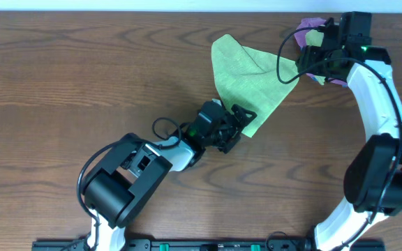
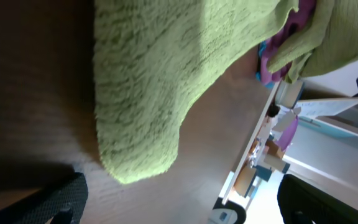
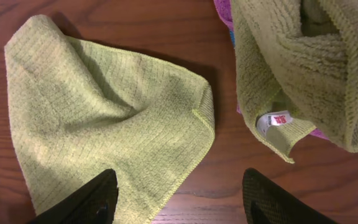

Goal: Fold the cloth
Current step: 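Reach the left gripper to the towel's left corner and grasp it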

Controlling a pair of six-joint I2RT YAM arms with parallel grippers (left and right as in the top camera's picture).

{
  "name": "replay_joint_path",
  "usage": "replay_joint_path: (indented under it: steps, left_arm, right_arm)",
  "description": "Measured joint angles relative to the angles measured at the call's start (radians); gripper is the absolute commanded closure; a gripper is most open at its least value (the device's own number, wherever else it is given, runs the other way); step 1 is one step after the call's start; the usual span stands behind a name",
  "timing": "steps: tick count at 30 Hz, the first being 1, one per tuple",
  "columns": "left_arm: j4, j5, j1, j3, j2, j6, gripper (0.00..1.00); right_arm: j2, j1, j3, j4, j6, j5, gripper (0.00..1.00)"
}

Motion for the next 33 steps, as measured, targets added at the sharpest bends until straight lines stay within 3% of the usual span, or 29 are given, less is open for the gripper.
replay_joint_path:
  steps: [9,11,15,16,21,23,24,30,33]
  left_arm:
    - [0.011,-0.014,-0.03,0.07,0.06,0.0,0.05]
    - [0.018,-0.014,-0.036,0.08,0.071,0.001,0.0]
    - [0.027,-0.017,-0.042,0.09,0.089,0.002,0.23]
    - [0.021,-0.019,-0.042,0.092,0.093,0.012,0.36]
    - [0.018,-0.045,-0.045,0.093,0.112,0.032,0.53]
    - [0.015,-0.066,-0.047,0.093,0.116,0.053,0.75]
    - [0.01,-0.071,-0.047,0.093,0.12,0.059,0.92]
    - [0.002,-0.058,-0.038,0.093,0.131,0.103,0.94]
    - [0.002,0.029,0.008,0.093,0.131,0.129,0.94]
  right_arm:
    - [0.0,0.0,0.0,-0.013,0.0,-0.008,0.36]
    - [0.0,0.0,0.0,-0.018,0.0,-0.009,0.36]
    - [0.0,0.0,0.0,-0.034,0.0,-0.01,0.36]
    - [0.0,0.0,0.0,-0.035,0.0,-0.01,0.36]
    - [0.0,0.0,0.0,-0.045,0.0,-0.01,0.38]
    - [0.0,0.0,0.0,-0.049,0.0,-0.01,0.39]
    - [0.0,0.0,0.0,-0.053,0.0,-0.01,0.39]
    - [0.0,0.0,0.0,-0.068,-0.002,-0.011,0.37]
    - [0.0,0.0,0.0,-0.074,-0.025,-0.04,0.33]
